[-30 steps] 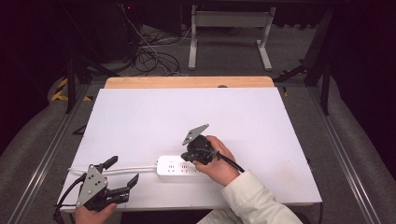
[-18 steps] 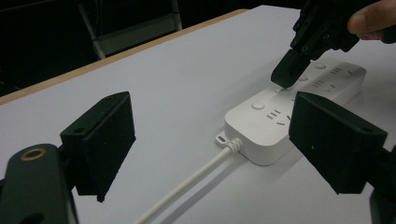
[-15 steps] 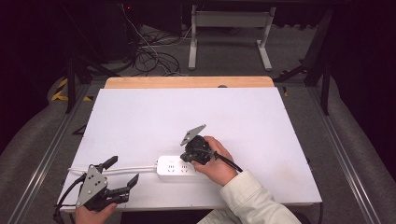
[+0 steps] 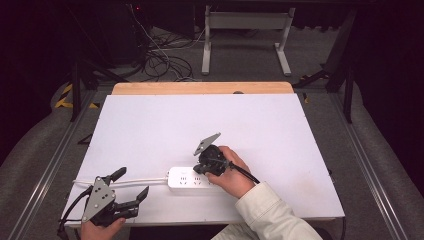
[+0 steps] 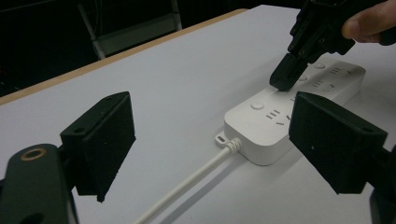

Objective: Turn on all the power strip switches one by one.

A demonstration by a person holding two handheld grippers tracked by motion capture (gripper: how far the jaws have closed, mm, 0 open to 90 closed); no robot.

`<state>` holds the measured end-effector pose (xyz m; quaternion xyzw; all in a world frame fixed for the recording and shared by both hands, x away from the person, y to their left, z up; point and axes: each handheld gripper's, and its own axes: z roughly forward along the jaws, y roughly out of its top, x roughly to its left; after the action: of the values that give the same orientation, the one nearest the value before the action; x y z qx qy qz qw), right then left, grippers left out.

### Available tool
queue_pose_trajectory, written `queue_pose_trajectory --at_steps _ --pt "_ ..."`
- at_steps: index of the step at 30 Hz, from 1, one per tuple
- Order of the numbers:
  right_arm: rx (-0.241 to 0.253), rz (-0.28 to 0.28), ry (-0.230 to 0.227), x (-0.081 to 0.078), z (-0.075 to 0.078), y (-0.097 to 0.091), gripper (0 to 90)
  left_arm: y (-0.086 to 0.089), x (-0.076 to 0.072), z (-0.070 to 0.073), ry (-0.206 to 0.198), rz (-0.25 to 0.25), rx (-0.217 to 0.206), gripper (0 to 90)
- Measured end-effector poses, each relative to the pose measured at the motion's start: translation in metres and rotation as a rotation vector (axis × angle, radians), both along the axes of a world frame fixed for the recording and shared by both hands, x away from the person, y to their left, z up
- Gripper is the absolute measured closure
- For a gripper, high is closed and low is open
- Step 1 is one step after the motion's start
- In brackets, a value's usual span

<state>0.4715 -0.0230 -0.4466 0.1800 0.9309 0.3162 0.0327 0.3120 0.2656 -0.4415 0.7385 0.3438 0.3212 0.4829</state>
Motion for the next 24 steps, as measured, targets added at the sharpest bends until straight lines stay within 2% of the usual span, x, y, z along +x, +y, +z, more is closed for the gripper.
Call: queue_pose_trajectory --at_steps 12,15,17,19,20,23,24 --pt "-0.031 -0.016 -0.009 -0.003 -0.001 0.003 90.0 0.0 0.0 0.0 0.0 0.001 0.0 14.7" --pt "-0.038 -0.008 -0.027 -0.004 0.0 0.004 90.0 0.0 0.0 0.0 0.001 0.001 0.0 14.8" --pt "-0.005 -0.007 -0.078 -0.008 0.005 0.003 90.0 0.001 0.0 0.0 0.0 0.0 0.0 14.8" --pt "0.118 -0.013 -0.071 -0.011 0.016 -0.003 90.0 0.001 0.0 0.0 0.002 0.002 -0.004 14.7" --pt "0.143 -0.012 -0.086 -0.012 0.022 -0.004 90.0 0.001 0.001 0.0 0.003 0.003 -0.007 14.8" --pt "0.127 -0.001 -0.1 -0.013 0.028 -0.004 90.0 0.001 0.001 0.0 -0.002 0.0 0.007 14.8" --pt "0.12 0.002 -0.099 -0.013 0.028 -0.004 90.0 0.001 0.0 0.0 0.001 0.001 0.0 14.8"
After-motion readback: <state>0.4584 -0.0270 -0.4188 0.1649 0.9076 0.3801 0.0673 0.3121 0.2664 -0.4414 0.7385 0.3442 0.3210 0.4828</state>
